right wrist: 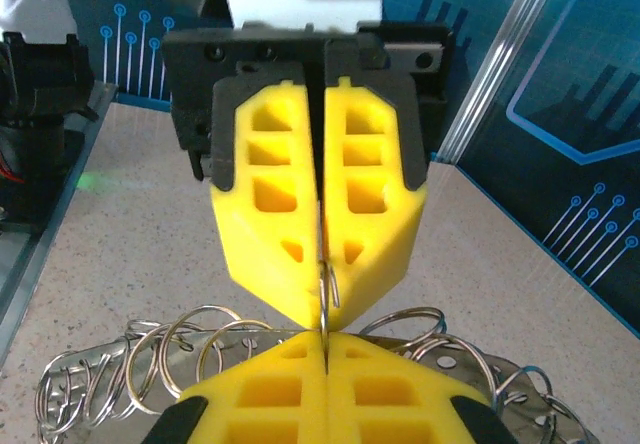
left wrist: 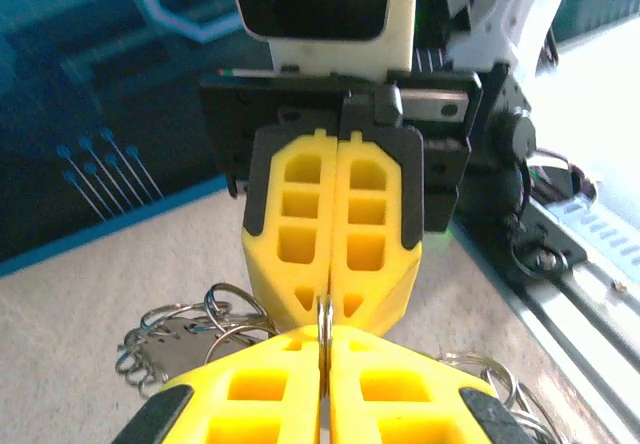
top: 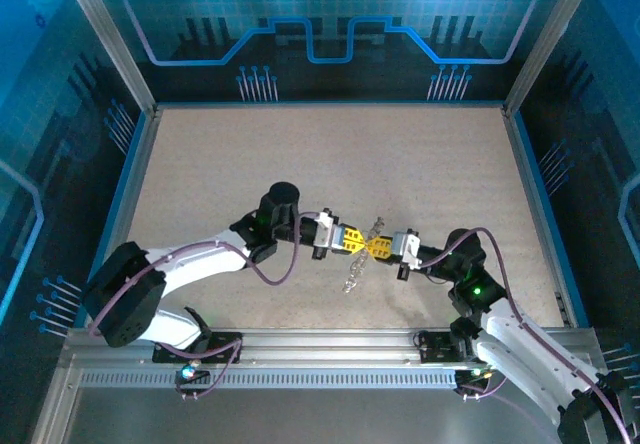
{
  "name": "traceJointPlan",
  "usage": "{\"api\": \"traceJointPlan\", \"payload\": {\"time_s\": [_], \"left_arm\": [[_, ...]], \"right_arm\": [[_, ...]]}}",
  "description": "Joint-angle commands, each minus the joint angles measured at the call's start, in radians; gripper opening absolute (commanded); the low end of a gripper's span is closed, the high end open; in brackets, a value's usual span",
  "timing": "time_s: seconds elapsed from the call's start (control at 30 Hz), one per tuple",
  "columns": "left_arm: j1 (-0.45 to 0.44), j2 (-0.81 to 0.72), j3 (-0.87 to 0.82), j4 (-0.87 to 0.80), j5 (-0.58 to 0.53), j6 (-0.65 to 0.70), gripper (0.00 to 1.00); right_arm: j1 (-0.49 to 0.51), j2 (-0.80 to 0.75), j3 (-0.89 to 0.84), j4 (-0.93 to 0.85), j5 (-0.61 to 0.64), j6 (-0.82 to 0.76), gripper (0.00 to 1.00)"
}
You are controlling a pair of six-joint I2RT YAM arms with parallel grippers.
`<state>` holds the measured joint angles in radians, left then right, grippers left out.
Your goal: Put the keys on the keyring
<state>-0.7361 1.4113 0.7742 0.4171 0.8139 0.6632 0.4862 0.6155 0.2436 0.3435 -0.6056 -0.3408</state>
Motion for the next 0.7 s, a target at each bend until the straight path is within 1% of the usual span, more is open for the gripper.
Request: {"api": "traceJointPlan", "payload": {"time_s": [0.0,0.1,0.2,0.3,0.4,0.67], "left_arm": [[-0.007,-0.031,0.102,-0.42,-0.018,0.207,0.08],[-0.006,-0.034,0.111,-0.442,-0.039,0.213,0.08],[-0.006,-0.041,0.11,-0.432,-0.065,0.213,0.09],[-0.006,-0.043,0.105,-0.422,-0.091,0.206,0.13],[-0.006,-0.041,0.112,-0.429,-0.089,0.209,0.16],[-0.009,-0.012,0.114,-0.365,-0.058,0.16,0.12]], "right_arm": [[0.015,0.007,0.041,-0.005,0.028,-0.03,0.0],[0.029,0.01,0.056,-0.039,0.066,-0.049,0.0],[0.028,0.009,0.055,-0.043,0.069,-0.049,0.0],[0.035,0.01,0.065,-0.068,0.08,-0.054,0.0],[0.04,0.002,0.061,-0.067,0.087,-0.056,0.0],[0.053,0.029,0.071,-0.101,0.09,-0.067,0.0]]}}
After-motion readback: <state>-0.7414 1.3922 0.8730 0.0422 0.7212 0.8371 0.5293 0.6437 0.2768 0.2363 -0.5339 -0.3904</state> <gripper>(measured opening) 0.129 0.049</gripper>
